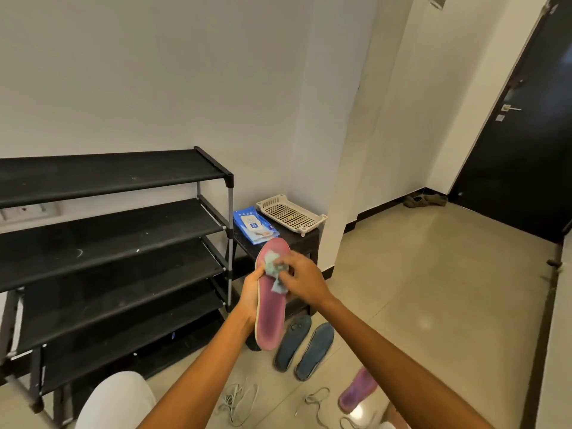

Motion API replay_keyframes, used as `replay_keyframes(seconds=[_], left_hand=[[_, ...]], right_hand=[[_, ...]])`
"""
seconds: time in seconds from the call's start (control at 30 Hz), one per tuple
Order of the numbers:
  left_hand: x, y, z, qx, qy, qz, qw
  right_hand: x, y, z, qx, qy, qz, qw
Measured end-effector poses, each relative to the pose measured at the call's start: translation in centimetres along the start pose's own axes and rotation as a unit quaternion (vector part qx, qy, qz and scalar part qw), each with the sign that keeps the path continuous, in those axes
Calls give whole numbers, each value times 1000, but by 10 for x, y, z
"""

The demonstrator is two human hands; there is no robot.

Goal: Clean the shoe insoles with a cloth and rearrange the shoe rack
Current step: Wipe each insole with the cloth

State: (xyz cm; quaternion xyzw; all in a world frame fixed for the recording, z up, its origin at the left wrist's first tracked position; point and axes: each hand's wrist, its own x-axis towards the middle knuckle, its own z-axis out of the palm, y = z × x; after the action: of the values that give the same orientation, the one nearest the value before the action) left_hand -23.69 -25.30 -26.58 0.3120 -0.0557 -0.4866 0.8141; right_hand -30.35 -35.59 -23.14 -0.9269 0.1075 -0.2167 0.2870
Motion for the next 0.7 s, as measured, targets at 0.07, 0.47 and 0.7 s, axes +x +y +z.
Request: replay_keyframes(seconds=[0.07, 0.47, 0.7], left_hand=[[-2, -5, 10, -6, -23, 18, 1000], [13, -1, 4, -35, -23, 3, 999], [21, -8, 3, 22, -22, 9, 999]], right_hand=[[18, 2, -5, 25, 91, 71, 993], [-30, -7, 20, -34, 97, -76, 992], [-25, 10, -11, 67, 112, -27, 991]])
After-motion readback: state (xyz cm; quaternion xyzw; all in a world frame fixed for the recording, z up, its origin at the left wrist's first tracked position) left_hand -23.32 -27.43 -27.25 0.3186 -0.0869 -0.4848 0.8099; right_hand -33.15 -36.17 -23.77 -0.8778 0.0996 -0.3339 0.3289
